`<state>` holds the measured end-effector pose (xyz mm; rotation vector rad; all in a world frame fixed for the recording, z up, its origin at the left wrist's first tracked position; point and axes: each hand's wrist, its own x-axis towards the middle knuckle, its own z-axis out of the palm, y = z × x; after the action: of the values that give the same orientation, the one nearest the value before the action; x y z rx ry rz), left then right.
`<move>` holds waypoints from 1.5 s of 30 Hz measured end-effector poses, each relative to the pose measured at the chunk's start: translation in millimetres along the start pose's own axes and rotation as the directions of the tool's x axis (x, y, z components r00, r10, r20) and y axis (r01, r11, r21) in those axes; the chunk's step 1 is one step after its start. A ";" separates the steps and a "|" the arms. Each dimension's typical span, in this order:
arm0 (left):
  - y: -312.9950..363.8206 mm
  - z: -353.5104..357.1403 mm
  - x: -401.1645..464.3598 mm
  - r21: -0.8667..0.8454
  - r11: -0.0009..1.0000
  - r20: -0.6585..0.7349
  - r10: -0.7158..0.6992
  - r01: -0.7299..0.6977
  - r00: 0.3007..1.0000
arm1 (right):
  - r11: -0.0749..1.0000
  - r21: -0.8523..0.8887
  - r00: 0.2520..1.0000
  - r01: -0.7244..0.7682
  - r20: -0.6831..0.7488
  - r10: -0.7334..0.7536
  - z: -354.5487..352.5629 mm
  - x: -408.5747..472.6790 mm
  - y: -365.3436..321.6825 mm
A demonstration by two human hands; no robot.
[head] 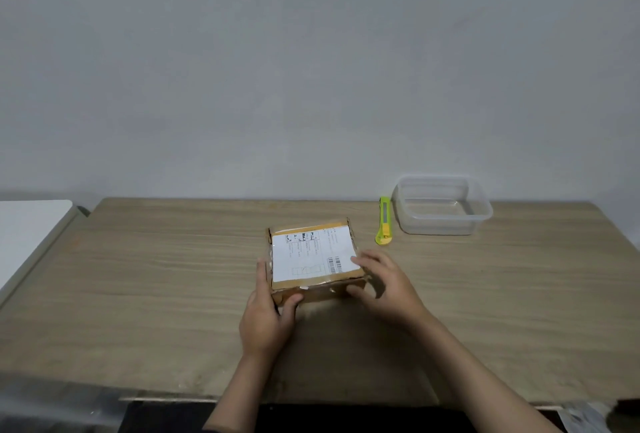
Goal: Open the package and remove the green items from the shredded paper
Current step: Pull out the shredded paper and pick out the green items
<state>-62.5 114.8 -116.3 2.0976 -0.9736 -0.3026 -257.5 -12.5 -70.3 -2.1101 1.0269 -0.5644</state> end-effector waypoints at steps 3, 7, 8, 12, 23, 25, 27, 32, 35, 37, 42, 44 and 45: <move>-1.7 -3.1 -2.3 -0.006 1.000 0.040 0.000 0.000 0.999 | 0.999 -0.037 1.000 -0.011 -0.023 0.010 9.0 -9.8 -3.1; -4.1 -11.0 -7.1 -0.101 0.994 0.137 0.062 -0.048 0.989 | 0.999 -0.027 0.991 -0.030 -0.128 0.027 9.2 -25.4 -10.4; -4.1 -13.9 -10.0 -0.126 0.990 0.156 0.080 -0.060 0.985 | 0.999 -0.024 0.991 -0.039 -0.129 0.036 7.2 -29.6 -11.8; -5.5 -22.1 -21.7 -0.144 0.984 0.166 0.127 -0.103 0.978 | 0.996 -0.059 0.990 -0.061 -0.131 0.053 -6.1 -39.1 -25.6; -4.2 -43.4 -25.0 -0.208 0.962 0.232 0.222 -0.175 0.947 | 0.995 0.098 0.920 -0.030 -0.385 0.066 -34.3 -23.0 -70.7; -1.4 -47.7 -16.4 -0.220 0.964 0.219 0.201 -0.153 0.955 | 0.983 0.175 0.913 -0.052 -0.391 0.118 -36.7 -18.0 -74.7; 6.1 -51.1 -3.9 -0.224 0.965 0.184 0.175 -0.132 0.967 | 0.973 0.224 0.912 -0.055 -0.385 0.140 -37.8 -14.7 -76.2; 53.6 -61.7 28.3 -0.334 0.934 0.122 0.175 -0.126 0.977 | 0.962 0.267 0.909 -0.063 -0.382 0.165 -35.1 -10.5 -72.5; 71.2 -59.5 46.7 -0.364 0.928 0.146 0.146 -0.084 0.979 | 0.955 0.291 0.904 -0.060 -0.391 0.176 -35.8 -7.2 -73.1; 73.4 -52.1 58.4 -0.344 0.938 0.166 0.104 -0.042 0.981 | 0.943 0.325 0.895 -0.077 -0.394 0.209 -36.1 -2.9 -72.2; 75.0 -38.1 69.2 -0.263 0.965 0.273 0.047 0.027 0.961 | 0.938 0.318 0.965 -0.136 -0.170 0.197 -33.4 8.3 -65.4; 71.7 -31.2 66.9 -0.238 0.971 0.310 0.051 0.026 0.950 | 0.948 0.289 0.988 -0.135 -0.039 0.152 -26.9 11.1 -60.2; 68.4 -27.0 65.6 -0.227 0.974 0.313 0.060 0.013 0.948 | 0.957 0.262 0.991 -0.126 -0.014 0.134 -22.7 13.5 -55.5</move>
<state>-41.6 55.0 -40.8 1.8598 -1.0932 -0.7245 -236.6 -8.7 -12.5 -1.7946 1.0400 -0.6327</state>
